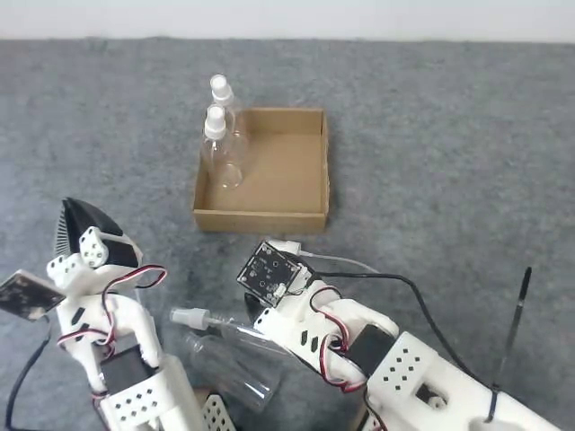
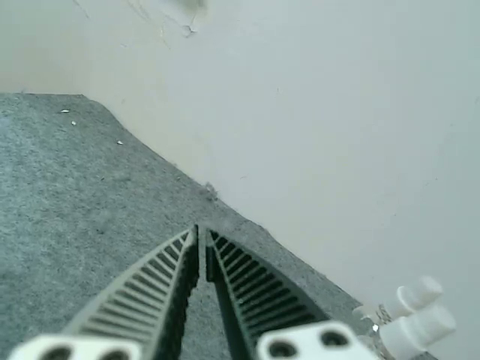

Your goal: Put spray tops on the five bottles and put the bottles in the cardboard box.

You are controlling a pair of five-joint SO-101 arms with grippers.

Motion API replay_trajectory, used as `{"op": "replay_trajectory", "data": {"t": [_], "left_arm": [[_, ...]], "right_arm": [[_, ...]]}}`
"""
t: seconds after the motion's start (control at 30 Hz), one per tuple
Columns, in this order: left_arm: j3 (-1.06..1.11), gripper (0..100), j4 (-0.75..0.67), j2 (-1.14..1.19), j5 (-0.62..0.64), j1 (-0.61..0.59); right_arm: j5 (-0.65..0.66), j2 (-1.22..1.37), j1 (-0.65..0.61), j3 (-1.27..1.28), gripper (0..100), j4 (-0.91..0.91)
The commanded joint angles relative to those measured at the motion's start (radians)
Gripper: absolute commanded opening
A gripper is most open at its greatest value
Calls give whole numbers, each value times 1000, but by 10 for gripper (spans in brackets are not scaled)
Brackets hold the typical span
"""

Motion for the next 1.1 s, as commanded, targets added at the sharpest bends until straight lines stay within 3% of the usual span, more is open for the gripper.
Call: {"op": "replay_trajectory", "data": {"t": [0.0,0.3,0.53,0.8,1.07], "left_arm": [[-12,13,-12,-9,-8,-2],[-12,13,-12,-9,-8,-2],[-12,13,-12,-12,-8,-2],[-12,13,-12,-14,-3,-2],[-12,13,-12,-14,-6,-2]], "right_arm": [[-8,-36,-2,-91,247,-1],[-3,-36,-1,-92,107,13],[-5,-38,51,-97,101,19],[-3,-38,134,-249,101,263],[-2,-38,203,-267,75,331]]}}
